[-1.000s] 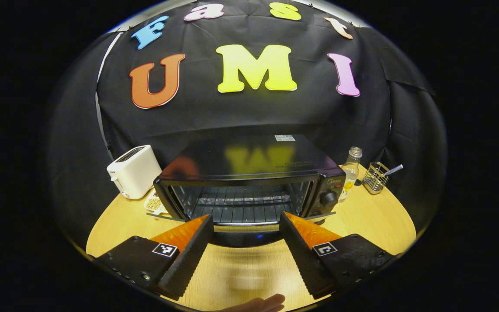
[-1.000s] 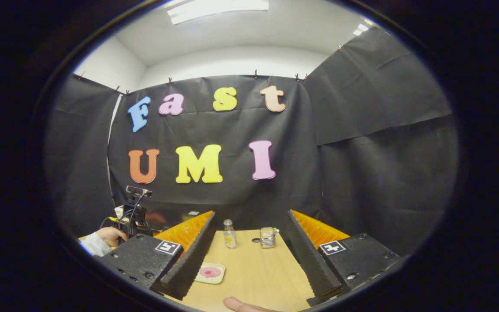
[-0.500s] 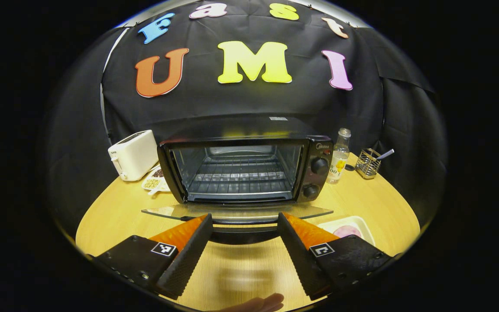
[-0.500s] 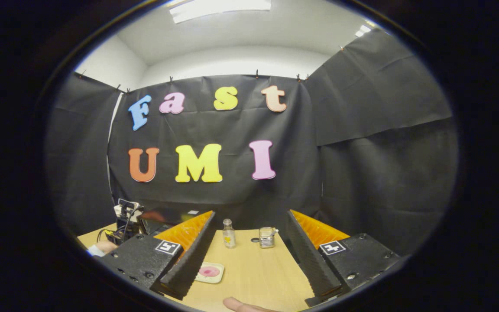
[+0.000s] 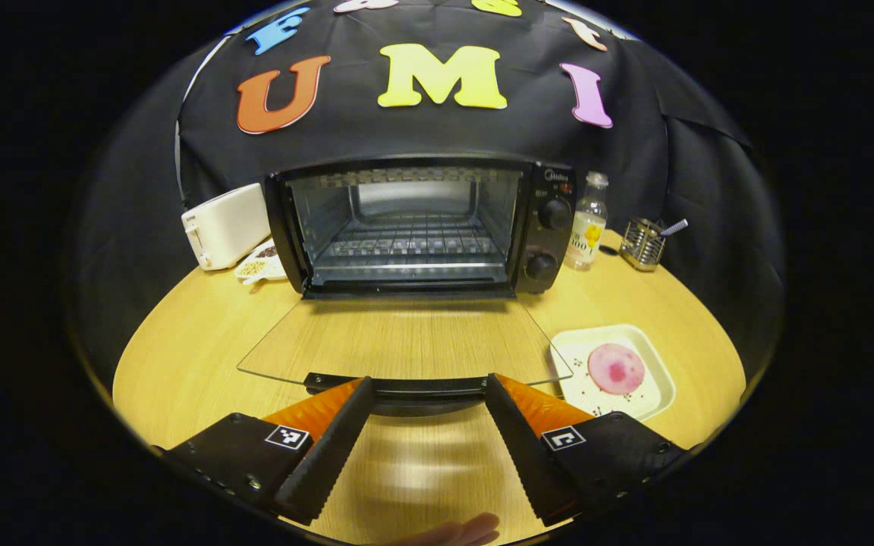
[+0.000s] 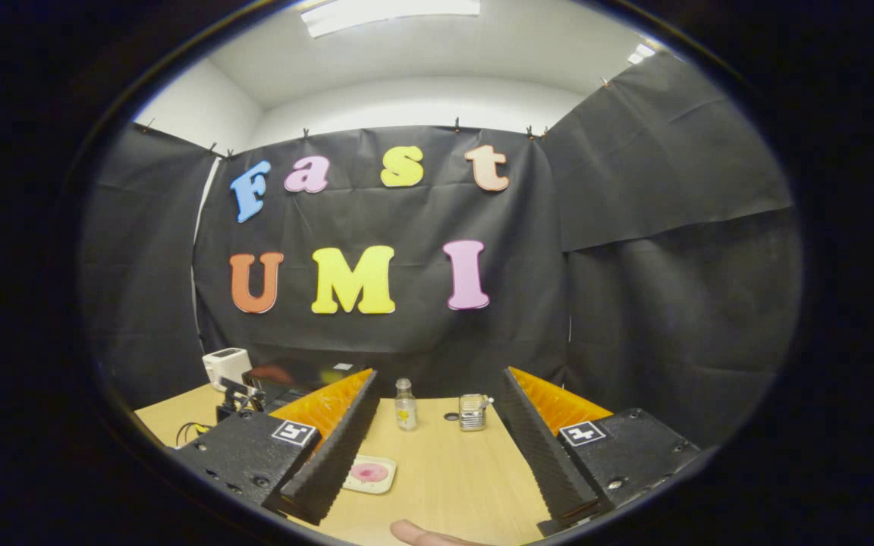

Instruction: Open the electric oven with the left hand, put the food in, and close the electric oven.

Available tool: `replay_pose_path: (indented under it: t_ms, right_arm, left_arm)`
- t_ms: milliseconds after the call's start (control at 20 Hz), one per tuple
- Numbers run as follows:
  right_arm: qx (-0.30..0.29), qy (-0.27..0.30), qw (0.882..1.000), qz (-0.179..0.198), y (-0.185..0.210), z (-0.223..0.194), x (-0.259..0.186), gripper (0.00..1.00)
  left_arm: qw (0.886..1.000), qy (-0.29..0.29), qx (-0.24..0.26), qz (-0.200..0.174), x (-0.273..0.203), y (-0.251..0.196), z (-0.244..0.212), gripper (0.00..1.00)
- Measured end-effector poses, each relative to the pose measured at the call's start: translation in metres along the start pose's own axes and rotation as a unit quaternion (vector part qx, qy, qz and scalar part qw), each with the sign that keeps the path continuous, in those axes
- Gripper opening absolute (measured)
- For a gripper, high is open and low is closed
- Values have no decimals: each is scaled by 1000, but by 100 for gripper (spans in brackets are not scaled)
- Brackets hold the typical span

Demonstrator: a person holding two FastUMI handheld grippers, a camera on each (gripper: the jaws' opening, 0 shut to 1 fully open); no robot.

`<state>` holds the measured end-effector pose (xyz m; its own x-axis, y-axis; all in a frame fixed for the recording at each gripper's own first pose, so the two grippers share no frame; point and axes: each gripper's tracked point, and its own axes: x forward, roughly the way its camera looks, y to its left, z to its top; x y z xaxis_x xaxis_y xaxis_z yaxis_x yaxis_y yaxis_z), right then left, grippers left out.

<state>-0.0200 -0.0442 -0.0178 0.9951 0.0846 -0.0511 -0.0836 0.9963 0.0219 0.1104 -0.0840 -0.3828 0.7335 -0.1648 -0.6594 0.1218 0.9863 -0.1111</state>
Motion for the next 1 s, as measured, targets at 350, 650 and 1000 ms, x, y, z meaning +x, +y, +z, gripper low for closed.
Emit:
replay_pose_path:
  t_ms: [350,650,1000]
  right_arm:
    - [-1,14,1000,-4,-6,-10,7,100]
    - [-15,45,999,3,-5,-21,32,100]
    - [2,105,993,45,19,-66,79,100]
  left_arm:
    - [999,-35,-5,1,-4,-3,6,96]
    - [995,-103,-3,-13,-59,-14,46,96]
    - [974,-225,-8,10,-157,-10,119,95]
